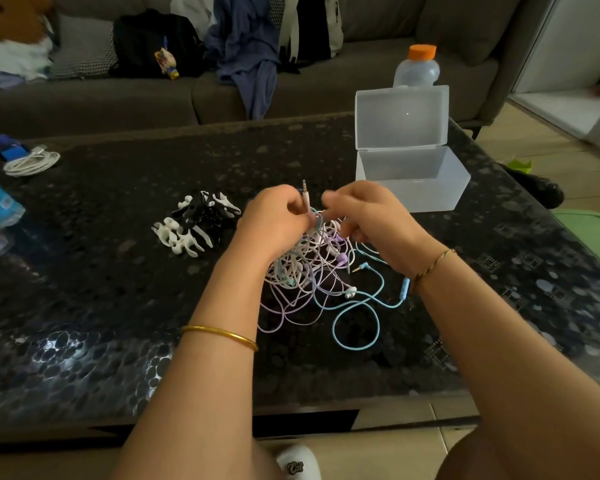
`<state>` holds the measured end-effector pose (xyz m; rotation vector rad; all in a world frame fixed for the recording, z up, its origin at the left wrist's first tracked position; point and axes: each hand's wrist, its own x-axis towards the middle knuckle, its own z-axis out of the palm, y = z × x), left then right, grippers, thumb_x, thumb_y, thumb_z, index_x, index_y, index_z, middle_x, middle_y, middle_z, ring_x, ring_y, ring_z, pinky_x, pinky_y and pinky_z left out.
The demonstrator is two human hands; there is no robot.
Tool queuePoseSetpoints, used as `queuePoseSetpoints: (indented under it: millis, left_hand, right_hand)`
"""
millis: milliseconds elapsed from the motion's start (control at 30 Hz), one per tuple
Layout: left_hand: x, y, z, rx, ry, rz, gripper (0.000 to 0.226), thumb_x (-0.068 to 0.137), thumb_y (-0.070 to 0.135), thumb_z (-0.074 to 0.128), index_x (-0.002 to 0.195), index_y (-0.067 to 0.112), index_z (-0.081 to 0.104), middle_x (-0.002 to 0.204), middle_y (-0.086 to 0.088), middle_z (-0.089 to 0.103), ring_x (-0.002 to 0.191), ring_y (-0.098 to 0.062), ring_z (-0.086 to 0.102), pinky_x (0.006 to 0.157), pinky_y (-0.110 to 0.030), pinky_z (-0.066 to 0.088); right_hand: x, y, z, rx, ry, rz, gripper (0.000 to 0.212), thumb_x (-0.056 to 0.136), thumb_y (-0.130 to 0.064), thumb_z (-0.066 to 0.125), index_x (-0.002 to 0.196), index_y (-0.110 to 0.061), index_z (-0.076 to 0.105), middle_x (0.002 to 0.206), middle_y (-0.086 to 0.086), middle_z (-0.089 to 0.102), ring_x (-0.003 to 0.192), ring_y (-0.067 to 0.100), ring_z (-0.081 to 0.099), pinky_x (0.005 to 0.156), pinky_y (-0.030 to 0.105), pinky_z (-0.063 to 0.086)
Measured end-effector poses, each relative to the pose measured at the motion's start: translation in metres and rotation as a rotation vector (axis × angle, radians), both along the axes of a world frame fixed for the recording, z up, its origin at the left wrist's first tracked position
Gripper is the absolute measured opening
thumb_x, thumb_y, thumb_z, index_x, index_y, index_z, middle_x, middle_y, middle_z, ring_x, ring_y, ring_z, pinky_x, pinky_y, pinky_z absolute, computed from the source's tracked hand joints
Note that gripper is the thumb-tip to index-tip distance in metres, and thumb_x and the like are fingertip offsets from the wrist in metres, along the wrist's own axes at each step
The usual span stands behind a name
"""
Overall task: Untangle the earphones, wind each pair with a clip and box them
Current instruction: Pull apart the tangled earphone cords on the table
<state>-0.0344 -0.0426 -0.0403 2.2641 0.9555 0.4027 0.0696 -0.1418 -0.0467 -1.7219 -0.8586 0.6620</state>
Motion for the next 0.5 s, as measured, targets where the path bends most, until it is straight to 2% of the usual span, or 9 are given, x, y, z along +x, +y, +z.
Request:
queuePoseSetpoints:
  millis: [67,133,200,300,400,467,500]
  left_hand:
    - [-0.0004,0.0000,0.0006,0.002,-0.037,-0.005,0.010,0.087,0.024,0.067,0.088,0.015,0.064,0.083,0.001,0.065,0.084,-0.019,0.063,0.078,-0.037,0.052]
    - [-0.0010,-0.0011,0.0013,-0.007,-0.067,-0.014,0.009,0.088,0.021,0.065,0.090,0.012,0.064,0.079,0.003,0.062,0.080,-0.015,0.061,0.072,-0.032,0.048]
    - [-0.0014,-0.0018,0.0015,-0.013,-0.089,-0.024,0.010,0.088,0.022,0.066,0.090,0.012,0.064,0.078,0.005,0.060,0.075,-0.011,0.058,0.067,-0.027,0.045]
    - [-0.0027,-0.0013,0.0014,-0.036,-0.094,-0.027,0.008,0.088,0.020,0.065,0.090,0.012,0.064,0.079,0.003,0.063,0.074,-0.010,0.060,0.064,-0.024,0.046]
    - [-0.0039,0.0004,0.0018,-0.099,-0.102,-0.028,0.005,0.087,0.016,0.066,0.090,0.012,0.064,0.087,-0.004,0.070,0.085,-0.017,0.066,0.079,-0.035,0.053]
    - [-0.0037,0.0009,0.0026,-0.135,-0.096,-0.034,0.004,0.086,0.013,0.067,0.089,0.013,0.064,0.088,-0.005,0.071,0.087,-0.018,0.068,0.083,-0.036,0.054]
    - [-0.0033,0.0009,0.0031,-0.150,-0.088,-0.038,0.006,0.086,0.012,0.068,0.087,0.015,0.063,0.087,-0.003,0.071,0.088,-0.017,0.068,0.083,-0.035,0.054]
  right_hand:
    - [-0.0006,0.0009,-0.0023,-0.072,-0.101,0.024,0.031,0.083,-0.030,0.070,0.104,-0.009,0.061,0.091,0.003,0.065,0.073,0.011,0.057,0.063,0.023,0.047]
    - [-0.0015,0.0034,-0.0062,-0.120,-0.138,0.032,0.034,0.078,-0.030,0.074,0.104,-0.011,0.061,0.095,0.003,0.067,0.085,0.014,0.063,0.077,0.029,0.054]
    - [-0.0026,0.0049,-0.0096,-0.140,-0.167,0.042,0.035,0.076,-0.030,0.076,0.102,-0.013,0.061,0.096,0.003,0.068,0.089,0.015,0.065,0.083,0.031,0.055]
    - [-0.0026,0.0043,-0.0110,-0.108,-0.235,0.007,0.023,0.079,-0.020,0.075,0.096,-0.013,0.062,0.092,0.003,0.068,0.086,0.016,0.066,0.079,0.028,0.055]
    - [-0.0013,0.0026,-0.0096,-0.058,-0.260,-0.059,0.008,0.082,-0.014,0.071,0.084,-0.013,0.064,0.083,0.004,0.068,0.076,0.015,0.065,0.071,0.025,0.056]
    - [-0.0010,0.0020,-0.0080,-0.017,-0.167,-0.080,0.007,0.083,-0.013,0.069,0.080,-0.014,0.063,0.078,0.004,0.068,0.067,0.010,0.061,0.060,0.017,0.051]
    - [-0.0009,0.0017,-0.0073,0.004,-0.091,-0.087,0.007,0.084,-0.011,0.068,0.080,-0.013,0.062,0.078,0.006,0.068,0.067,0.010,0.061,0.062,0.018,0.050]
